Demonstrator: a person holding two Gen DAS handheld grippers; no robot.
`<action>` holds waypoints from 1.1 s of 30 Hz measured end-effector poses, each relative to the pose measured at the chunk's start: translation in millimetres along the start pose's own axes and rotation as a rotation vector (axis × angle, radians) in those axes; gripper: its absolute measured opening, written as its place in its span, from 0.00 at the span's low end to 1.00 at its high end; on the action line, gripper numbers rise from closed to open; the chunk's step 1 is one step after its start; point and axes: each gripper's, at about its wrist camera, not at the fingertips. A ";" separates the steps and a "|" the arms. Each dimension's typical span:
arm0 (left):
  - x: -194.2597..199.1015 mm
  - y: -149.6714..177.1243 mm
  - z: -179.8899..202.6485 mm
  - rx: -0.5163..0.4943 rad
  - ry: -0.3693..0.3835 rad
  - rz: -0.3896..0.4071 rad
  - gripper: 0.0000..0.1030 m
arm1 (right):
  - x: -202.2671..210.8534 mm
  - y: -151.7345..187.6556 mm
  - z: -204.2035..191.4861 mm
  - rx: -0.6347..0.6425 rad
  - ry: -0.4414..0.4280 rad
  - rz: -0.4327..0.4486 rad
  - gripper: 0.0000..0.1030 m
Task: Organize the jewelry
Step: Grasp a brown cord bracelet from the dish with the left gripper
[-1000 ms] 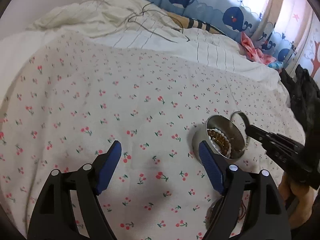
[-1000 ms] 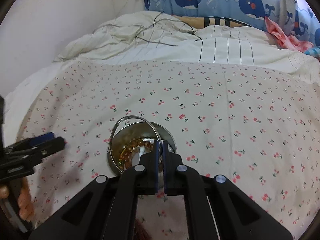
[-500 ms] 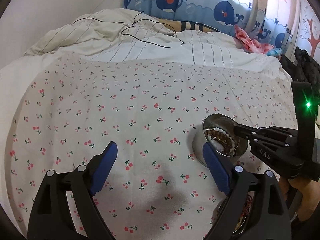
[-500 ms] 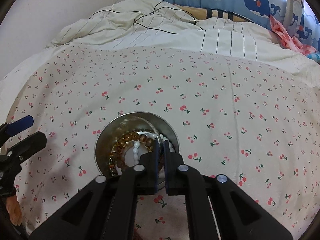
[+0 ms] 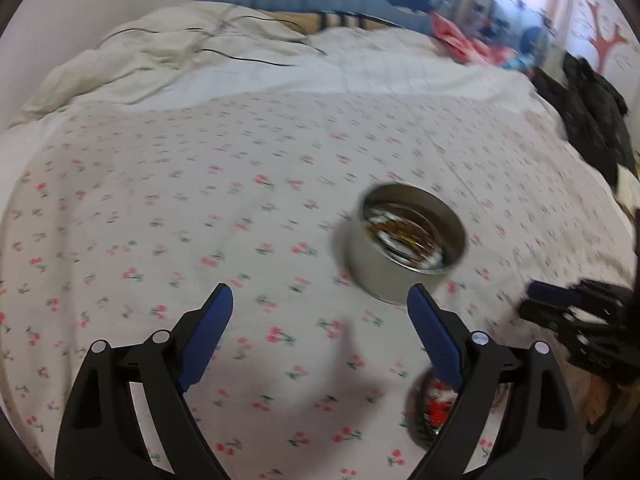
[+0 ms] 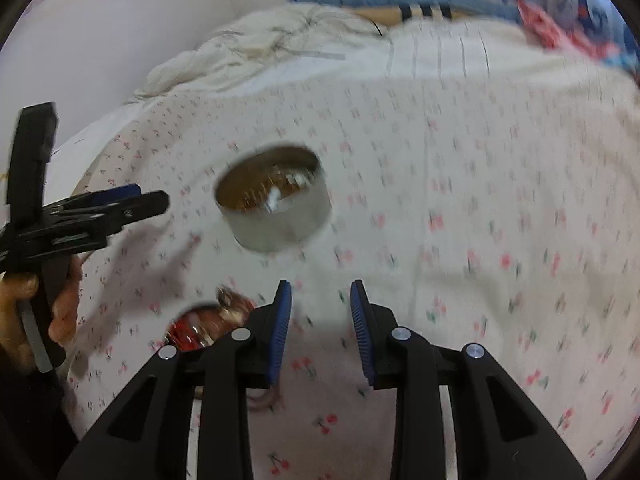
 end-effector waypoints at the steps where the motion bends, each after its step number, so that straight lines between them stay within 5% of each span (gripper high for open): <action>1: -1.8 1.4 5.7 -0.022 0.010 -0.010 0.82 | -1.3 -1.3 -2.7 0.010 -0.006 -0.002 0.30; 8: -16.8 14.1 36.8 -0.135 0.117 -0.097 0.83 | 2.9 -1.3 -18.6 0.083 0.057 0.011 0.36; 20: -40.4 32.5 70.9 -0.248 0.121 -0.169 0.82 | 6.8 -5.6 -3.8 0.007 0.033 0.014 0.40; 23: -42.8 32.6 69.4 -0.229 0.135 -0.181 0.68 | 7.5 -5.8 -4.2 0.005 0.029 0.016 0.41; 25: -46.2 33.4 65.6 -0.207 0.157 -0.204 0.49 | 7.7 -5.7 -4.0 0.005 0.028 0.017 0.42; 27: -47.9 33.6 62.9 -0.189 0.195 -0.225 0.17 | 7.8 -6.0 -3.6 0.003 0.027 0.018 0.43; 28: -46.5 33.2 62.9 -0.185 0.213 -0.227 0.12 | 8.2 -5.8 -3.6 0.003 0.028 0.019 0.43; 33: -32.8 27.9 53.1 -0.138 0.265 -0.181 0.12 | 8.5 -6.6 -3.7 -0.002 0.022 0.018 0.43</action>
Point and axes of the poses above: each gripper's, at about its wrist camera, not at the fingertips, and x roughly against the way its jaws point, z to its right, y to its underside, and after that the axes turned 14 degrees about y, right-handed
